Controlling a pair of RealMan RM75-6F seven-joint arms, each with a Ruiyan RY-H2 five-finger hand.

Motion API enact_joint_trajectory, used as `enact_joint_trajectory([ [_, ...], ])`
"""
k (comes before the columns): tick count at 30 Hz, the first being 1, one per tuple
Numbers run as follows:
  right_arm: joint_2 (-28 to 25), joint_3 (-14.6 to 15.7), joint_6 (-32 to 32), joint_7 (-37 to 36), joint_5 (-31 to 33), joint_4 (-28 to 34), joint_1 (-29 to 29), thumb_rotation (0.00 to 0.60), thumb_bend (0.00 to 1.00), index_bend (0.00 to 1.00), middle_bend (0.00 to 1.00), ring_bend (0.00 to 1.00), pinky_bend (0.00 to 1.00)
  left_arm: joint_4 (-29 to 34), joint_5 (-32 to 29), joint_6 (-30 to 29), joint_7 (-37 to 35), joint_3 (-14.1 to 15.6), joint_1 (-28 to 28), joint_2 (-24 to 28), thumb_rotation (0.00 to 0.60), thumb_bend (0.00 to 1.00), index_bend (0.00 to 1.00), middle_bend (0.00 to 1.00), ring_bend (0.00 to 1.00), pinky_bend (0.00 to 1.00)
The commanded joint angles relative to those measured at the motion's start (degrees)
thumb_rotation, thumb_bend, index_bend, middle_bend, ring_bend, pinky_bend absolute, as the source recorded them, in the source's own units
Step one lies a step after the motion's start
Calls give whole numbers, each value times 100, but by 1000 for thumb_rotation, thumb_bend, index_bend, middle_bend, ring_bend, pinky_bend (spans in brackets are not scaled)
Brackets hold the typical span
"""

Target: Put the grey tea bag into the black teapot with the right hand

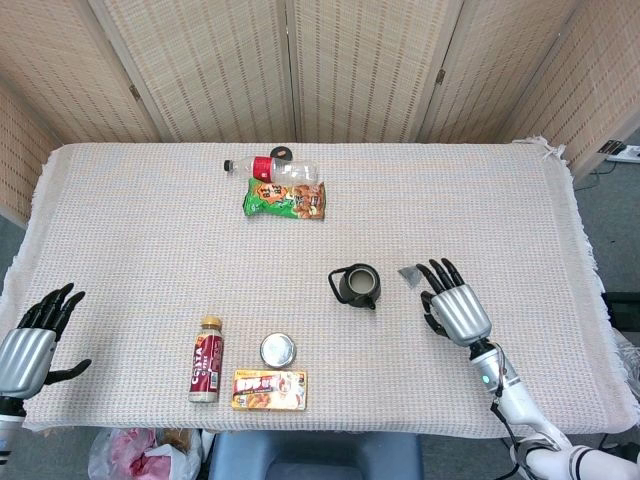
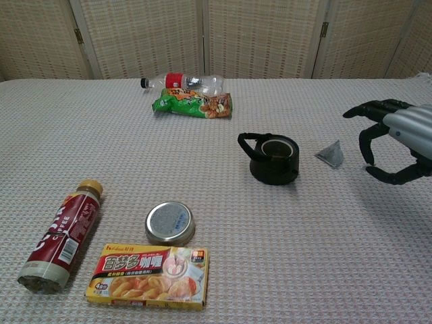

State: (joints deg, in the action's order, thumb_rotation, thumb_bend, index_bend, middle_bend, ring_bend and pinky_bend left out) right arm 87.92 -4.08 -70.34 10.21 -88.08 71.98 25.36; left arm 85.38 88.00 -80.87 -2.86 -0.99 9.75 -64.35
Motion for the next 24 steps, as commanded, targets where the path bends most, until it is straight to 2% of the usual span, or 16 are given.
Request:
enact_joint_trajectory([
  [1, -386, -284, -152, 268, 29, 652, 113, 600, 375, 672, 98, 0, 0, 8, -60, 53, 27, -20, 19, -10, 600, 193, 0, 0, 0, 177],
  [9, -883, -810, -22, 812, 420, 1718, 372, 600, 381, 672, 98, 0, 0, 25, -158, 173, 53, -48, 68, -6, 600, 192, 0, 0, 0, 178],
  [17, -1009, -1194, 2, 1095, 779, 2271, 596, 600, 381, 672, 98, 0, 0, -8, -318, 281, -72, -101, 92, 37, 600, 194, 0, 0, 0, 177],
  [24, -937, -1331, 54, 1359, 922, 2471, 823, 600, 381, 672, 98, 0, 0, -22, -385, 246, -208, -136, 59, 91, 600, 192, 0, 0, 0, 177],
])
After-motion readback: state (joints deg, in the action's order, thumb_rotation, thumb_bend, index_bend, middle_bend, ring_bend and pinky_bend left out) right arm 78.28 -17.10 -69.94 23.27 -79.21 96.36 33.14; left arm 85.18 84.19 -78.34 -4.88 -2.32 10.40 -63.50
